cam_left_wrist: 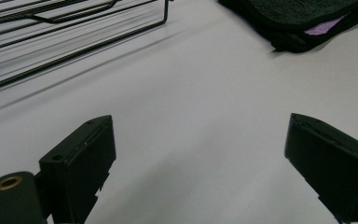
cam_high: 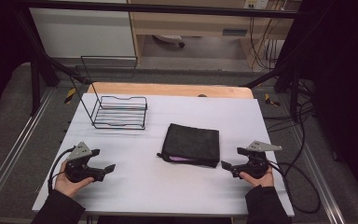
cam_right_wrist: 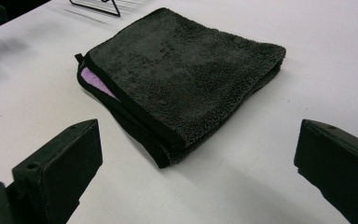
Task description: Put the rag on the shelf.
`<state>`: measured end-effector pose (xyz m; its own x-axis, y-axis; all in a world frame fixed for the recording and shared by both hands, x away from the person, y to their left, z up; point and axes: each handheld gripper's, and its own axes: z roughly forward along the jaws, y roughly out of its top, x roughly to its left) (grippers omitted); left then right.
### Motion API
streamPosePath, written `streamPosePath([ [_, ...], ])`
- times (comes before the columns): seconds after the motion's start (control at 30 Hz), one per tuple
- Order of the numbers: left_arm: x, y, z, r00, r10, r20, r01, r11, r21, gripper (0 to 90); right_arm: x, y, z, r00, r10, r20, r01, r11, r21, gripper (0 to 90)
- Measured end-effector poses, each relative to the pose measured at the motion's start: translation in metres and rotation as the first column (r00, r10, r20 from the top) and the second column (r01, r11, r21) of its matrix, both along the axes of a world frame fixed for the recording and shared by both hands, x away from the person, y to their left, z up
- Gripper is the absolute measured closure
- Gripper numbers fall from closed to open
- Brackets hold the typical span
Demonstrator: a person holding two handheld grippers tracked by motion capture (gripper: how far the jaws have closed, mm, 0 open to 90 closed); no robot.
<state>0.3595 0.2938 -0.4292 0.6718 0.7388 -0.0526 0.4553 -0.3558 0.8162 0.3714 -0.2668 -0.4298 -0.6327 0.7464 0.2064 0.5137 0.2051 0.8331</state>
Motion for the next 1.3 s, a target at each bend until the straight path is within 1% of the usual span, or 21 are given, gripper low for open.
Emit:
streamPosePath([
  [0.2, 0.000, -0.002, 0.001, 1.0000, 0.004, -0.001, -0.004, 1.0000, 0.002, 7.6, 0.000, 0.000, 0.001, 1.0000, -0.002, -0.002, 0.002, 1.0000, 0.001, 1.5],
  [0.3, 0.000, -0.003, 0.001, 1.0000, 0.003, -0.005, -0.003, 1.0000, 0.003, 7.6, 0.000, 0.000, 0.000, 1.0000, -0.004, 0.000, 0.004, 1.0000, -0.003, 1.5],
  [0.43, -0.001, -0.007, 0.000, 0.9999, -0.002, -0.014, 0.002, 0.9999, 0.011, 7.6, 0.000, 0.001, 0.000, 0.9999, -0.014, -0.007, 0.014, 0.9999, -0.008, 1.5],
  [0.5, 0.000, -0.008, 0.001, 0.9999, -0.001, -0.014, 0.001, 0.9999, 0.011, 7.9, 0.000, 0.002, -0.001, 0.9999, -0.010, -0.007, 0.010, 0.9998, -0.014, 1.5],
  [0.57, 0.000, -0.009, 0.002, 0.9999, 0.007, -0.014, -0.007, 0.9999, 0.009, 8.5, 0.000, 0.002, -0.001, 0.9999, -0.009, -0.005, 0.009, 0.9997, -0.021, 1.4],
  [0.67, 0.000, -0.013, 0.004, 0.9998, 0.014, -0.014, -0.013, 0.9998, 0.015, 8.8, 0.001, 0.002, 0.000, 0.9999, -0.014, -0.004, 0.014, 0.9998, -0.017, 1.5],
  [0.73, 0.001, -0.016, 0.006, 0.9998, 0.016, -0.015, -0.016, 0.9998, 0.010, 9.2, 0.001, 0.002, -0.001, 0.9999, -0.015, -0.003, 0.015, 0.9997, -0.021, 1.5],
  [0.8, 0.003, -0.020, 0.008, 0.9995, 0.025, -0.019, -0.025, 0.9997, 0.009, 9.5, 0.001, 0.003, -0.001, 0.9998, -0.017, -0.008, 0.016, 0.9997, -0.020, 1.5],
  [0.83, 0.005, -0.025, 0.010, 0.9994, 0.026, -0.022, -0.026, 0.9997, 0.003, 9.5, 0.001, 0.003, -0.001, 0.9998, -0.018, -0.009, 0.017, 0.9997, -0.020, 1.5],
  [0.9, 0.006, -0.028, 0.011, 0.9994, 0.028, -0.023, -0.027, 0.9996, 0.005, 9.6, 0.001, 0.003, -0.001, 0.9998, -0.020, -0.007, 0.020, 0.9995, -0.024, 1.5],
  [0.93, 0.008, -0.035, 0.013, 0.9994, 0.024, -0.025, -0.024, 0.9997, 0.012, 9.6, 0.001, 0.003, -0.001, 0.9997, -0.021, -0.007, 0.021, 0.9995, -0.025, 1.5],
  [1.0, 0.009, -0.038, 0.015, 0.9994, 0.024, -0.026, -0.024, 0.9997, 0.011, 9.7, 0.001, 0.003, 0.000, 0.9997, -0.024, -0.008, 0.024, 0.9994, -0.024, 1.5],
  [1.1, 0.011, -0.047, 0.018, 0.9995, 0.021, -0.024, -0.021, 0.9996, 0.020, 10.2, 0.001, 0.003, -0.001, 0.9997, -0.024, -0.006, 0.024, 0.9993, -0.028, 1.5],
  [1.13, 0.013, -0.054, 0.019, 0.9996, 0.016, -0.025, -0.016, 0.9996, 0.023, 10.3, 0.001, 0.003, -0.001, 0.9997, -0.024, -0.006, 0.024, 0.9993, -0.029, 1.5],
  [1.17, 0.013, -0.054, 0.019, 0.9996, 0.016, -0.025, -0.016, 0.9996, 0.023, 10.5, 0.001, 0.003, -0.001, 0.9997, -0.025, -0.006, 0.025, 0.9992, -0.030, 1.5],
  [1.3, 0.017, -0.068, 0.023, 0.9995, 0.006, -0.031, -0.005, 0.9997, 0.026, 11.4, 0.001, 0.004, -0.001, 0.9997, -0.026, -0.004, 0.026, 0.9991, -0.032, 1.5],
])
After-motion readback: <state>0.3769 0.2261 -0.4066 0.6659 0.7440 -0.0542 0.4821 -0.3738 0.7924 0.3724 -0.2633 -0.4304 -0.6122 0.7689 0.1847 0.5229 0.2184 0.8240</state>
